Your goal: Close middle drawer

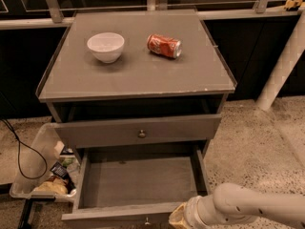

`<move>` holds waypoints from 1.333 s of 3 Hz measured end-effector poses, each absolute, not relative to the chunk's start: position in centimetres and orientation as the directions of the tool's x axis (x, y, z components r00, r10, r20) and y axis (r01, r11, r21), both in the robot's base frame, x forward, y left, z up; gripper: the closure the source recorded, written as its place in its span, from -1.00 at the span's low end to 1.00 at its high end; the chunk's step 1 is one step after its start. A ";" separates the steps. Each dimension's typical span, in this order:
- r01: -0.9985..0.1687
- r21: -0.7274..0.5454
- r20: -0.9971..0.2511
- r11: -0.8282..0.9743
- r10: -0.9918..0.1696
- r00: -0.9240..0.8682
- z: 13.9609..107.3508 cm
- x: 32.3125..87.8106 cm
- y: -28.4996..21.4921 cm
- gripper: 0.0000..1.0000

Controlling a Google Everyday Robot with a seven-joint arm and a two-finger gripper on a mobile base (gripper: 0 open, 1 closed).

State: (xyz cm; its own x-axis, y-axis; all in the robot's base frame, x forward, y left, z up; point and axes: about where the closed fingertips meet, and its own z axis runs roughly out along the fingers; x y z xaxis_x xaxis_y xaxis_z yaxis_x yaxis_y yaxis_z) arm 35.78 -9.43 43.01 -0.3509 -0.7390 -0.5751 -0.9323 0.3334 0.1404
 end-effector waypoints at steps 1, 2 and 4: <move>-0.932 0.124 -0.565 0.339 -0.748 -0.347 41.0 36.2 -10.1 1.00; -0.932 0.124 -0.565 0.340 -0.748 -0.348 40.9 36.2 -10.1 0.64; -0.932 0.124 -0.565 0.340 -0.748 -0.348 40.9 36.2 -10.1 -0.30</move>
Offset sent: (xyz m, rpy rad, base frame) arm 0.0036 -0.0060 -0.0179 -0.0165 -0.0103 -0.0033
